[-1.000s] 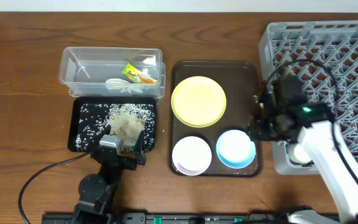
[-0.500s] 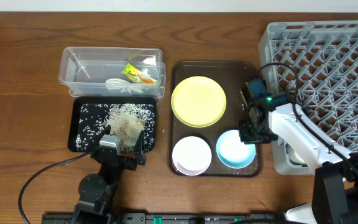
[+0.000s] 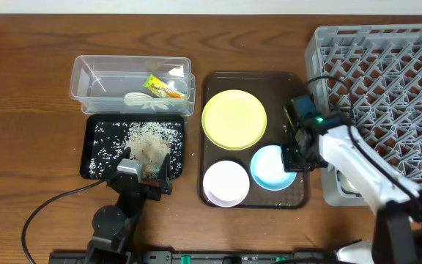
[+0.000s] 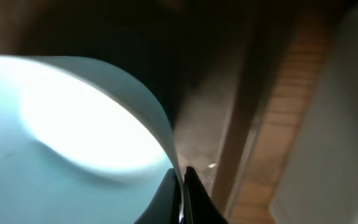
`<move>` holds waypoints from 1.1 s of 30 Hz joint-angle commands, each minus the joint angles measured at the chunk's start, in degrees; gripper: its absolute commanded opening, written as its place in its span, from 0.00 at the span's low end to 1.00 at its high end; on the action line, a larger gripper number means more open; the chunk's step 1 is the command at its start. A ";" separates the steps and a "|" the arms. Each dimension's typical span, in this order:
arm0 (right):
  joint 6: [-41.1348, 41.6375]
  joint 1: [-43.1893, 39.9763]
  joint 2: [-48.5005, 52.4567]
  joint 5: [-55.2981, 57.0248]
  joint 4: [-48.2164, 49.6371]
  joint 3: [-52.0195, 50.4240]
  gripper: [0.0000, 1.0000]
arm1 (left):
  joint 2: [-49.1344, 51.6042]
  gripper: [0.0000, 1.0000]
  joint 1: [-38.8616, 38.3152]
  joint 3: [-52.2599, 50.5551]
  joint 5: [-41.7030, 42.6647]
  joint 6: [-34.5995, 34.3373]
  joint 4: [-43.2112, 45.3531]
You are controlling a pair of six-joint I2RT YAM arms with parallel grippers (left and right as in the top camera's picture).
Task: Sort waste into correct bins and load items into the dishwasher rack
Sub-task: 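Reach the right gripper down to the blue bowl rim and grasp it, then lift the blue bowl and place it into the grey rack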
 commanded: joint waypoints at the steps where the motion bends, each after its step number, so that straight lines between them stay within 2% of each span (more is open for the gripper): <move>1: 1.40 -1.49 -8.11 6.34 0.17 2.29 0.01 | -0.13 0.99 0.42 -0.72 -0.52 0.55 -2.34; 5: -0.98 -3.30 -18.25 10.40 3.76 2.84 0.01 | -0.13 0.99 0.42 -0.72 -0.52 0.55 -2.34; 7: 1.36 -4.26 -22.95 15.28 5.33 2.84 0.01 | -0.13 1.00 0.42 -0.72 -0.52 0.55 -2.34; 11: 5.66 -5.60 -30.40 33.31 7.30 2.80 0.01 | -0.13 0.99 0.42 -0.72 -0.52 0.55 -2.34; 14: 7.67 -6.36 -32.15 47.52 7.30 2.80 0.01 | -0.13 0.99 0.42 -0.72 -0.52 0.55 -2.34; 16: 7.67 -7.13 -31.80 55.21 7.54 2.78 0.01 | -0.13 0.99 0.42 -0.72 -0.52 0.55 -2.34; 18: 7.67 -8.11 -30.73 58.14 7.67 2.75 0.01 | -0.13 1.00 0.42 -0.72 -0.52 0.55 -2.34; 24: 7.54 -11.96 -22.93 60.22 10.80 2.75 0.01 | -0.13 1.00 0.42 -0.72 -0.52 0.55 -2.34; 28: 3.45 -13.88 -16.17 60.33 15.47 2.75 0.01 | -0.13 0.99 0.42 -0.72 -0.52 0.55 -2.34; 33: 1.77 -13.94 -9.55 59.80 15.78 2.75 0.01 | -0.13 0.99 0.42 -0.72 -0.52 0.55 -2.34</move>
